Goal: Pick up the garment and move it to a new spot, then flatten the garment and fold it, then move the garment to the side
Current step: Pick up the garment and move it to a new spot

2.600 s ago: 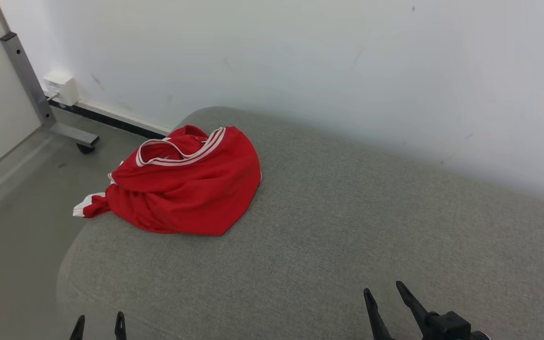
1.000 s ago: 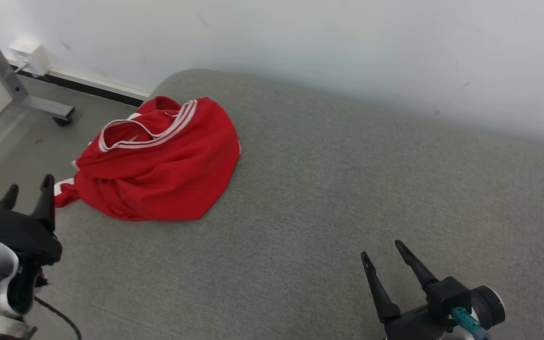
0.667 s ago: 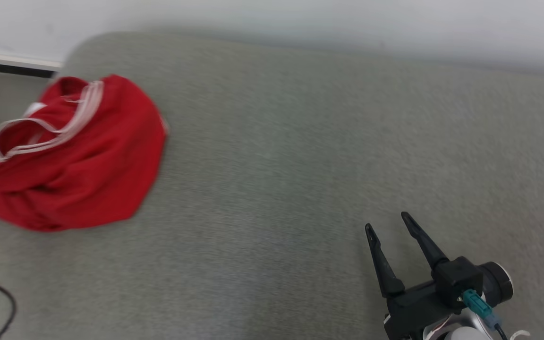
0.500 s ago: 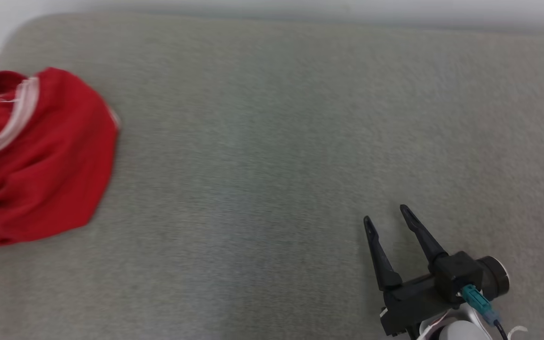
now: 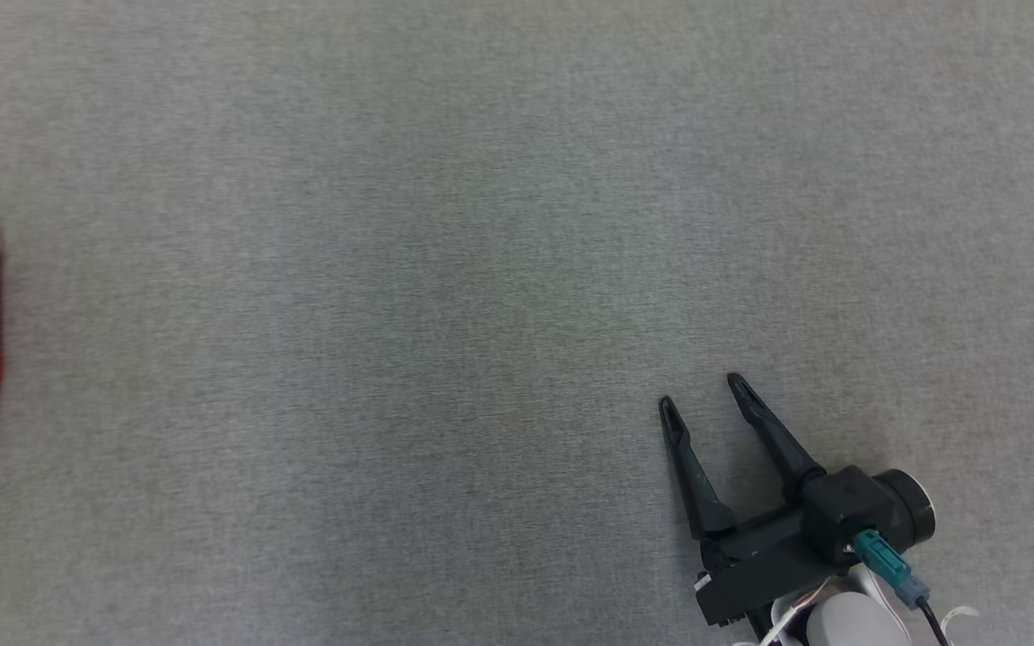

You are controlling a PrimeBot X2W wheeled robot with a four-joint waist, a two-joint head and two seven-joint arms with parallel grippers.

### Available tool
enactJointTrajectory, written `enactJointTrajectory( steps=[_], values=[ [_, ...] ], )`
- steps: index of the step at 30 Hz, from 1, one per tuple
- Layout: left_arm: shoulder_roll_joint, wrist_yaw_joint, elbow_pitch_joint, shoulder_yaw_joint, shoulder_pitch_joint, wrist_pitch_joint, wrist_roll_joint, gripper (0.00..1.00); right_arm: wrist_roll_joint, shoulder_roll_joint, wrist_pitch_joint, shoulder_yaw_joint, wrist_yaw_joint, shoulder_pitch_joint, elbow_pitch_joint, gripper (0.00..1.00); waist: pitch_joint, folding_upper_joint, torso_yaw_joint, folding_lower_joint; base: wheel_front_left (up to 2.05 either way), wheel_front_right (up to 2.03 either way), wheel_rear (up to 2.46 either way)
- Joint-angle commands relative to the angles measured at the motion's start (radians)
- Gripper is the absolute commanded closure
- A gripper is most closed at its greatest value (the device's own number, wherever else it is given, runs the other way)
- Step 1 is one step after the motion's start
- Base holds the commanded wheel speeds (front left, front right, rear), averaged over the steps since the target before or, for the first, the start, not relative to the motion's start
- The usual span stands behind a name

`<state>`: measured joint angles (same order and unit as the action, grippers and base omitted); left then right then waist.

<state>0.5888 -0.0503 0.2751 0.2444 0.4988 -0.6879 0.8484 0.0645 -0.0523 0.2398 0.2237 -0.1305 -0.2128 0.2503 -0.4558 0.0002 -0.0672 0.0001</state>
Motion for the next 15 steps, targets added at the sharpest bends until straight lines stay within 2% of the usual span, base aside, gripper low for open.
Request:
enactJointTrajectory(
  steps=[1,4,5,6,7,8,15],
  values=[
    [0.009,0.005,0.003,0.000,-0.008,0.001,-0.010,0.00,0.008,-0.001,0.000,-0.002,-0.001,-0.001,0.013,0.00,-0.028,-0.0002,-0.033,-0.0001,0.00,0.00,0.00],
    [0.010,0.005,0.008,-0.007,-0.017,0.000,-0.019,0.00,0.013,-0.001,0.002,-0.002,0.001,-0.001,0.027,0.00,-0.022,-0.0002,-0.040,-0.0001,0.00,0.00,0.00],
    [0.013,0.009,0.005,-0.008,-0.020,0.000,-0.023,0.11,0.016,-0.001,0.003,-0.001,0.001,0.000,0.033,0.00,-0.019,-0.0002,-0.042,-0.0001,0.00,0.00,0.00],
    [0.020,0.009,0.001,-0.011,-0.022,0.001,-0.028,0.63,0.017,-0.002,0.003,-0.001,0.001,0.002,0.037,0.00,-0.014,-0.0002,-0.042,-0.0001,0.00,0.00,0.00],
    [0.025,0.008,-0.001,-0.011,-0.021,0.005,-0.032,0.87,0.018,-0.001,0.004,0.000,0.001,0.002,0.040,0.00,-0.008,-0.0002,-0.043,-0.0001,0.00,0.00,0.00],
    [0.029,0.006,-0.004,-0.012,-0.019,0.006,-0.031,1.00,0.020,-0.001,0.005,0.002,0.001,0.003,0.043,0.00,-0.001,-0.0002,-0.043,-0.0001,0.00,0.00,0.00],
    [0.047,-0.007,-0.032,-0.018,-0.032,0.006,-0.037,1.00,0.053,0.001,0.016,0.026,0.001,0.007,0.059,0.00,0.068,-0.0002,-0.032,-0.0001,0.00,0.00,0.00]
  ],
)
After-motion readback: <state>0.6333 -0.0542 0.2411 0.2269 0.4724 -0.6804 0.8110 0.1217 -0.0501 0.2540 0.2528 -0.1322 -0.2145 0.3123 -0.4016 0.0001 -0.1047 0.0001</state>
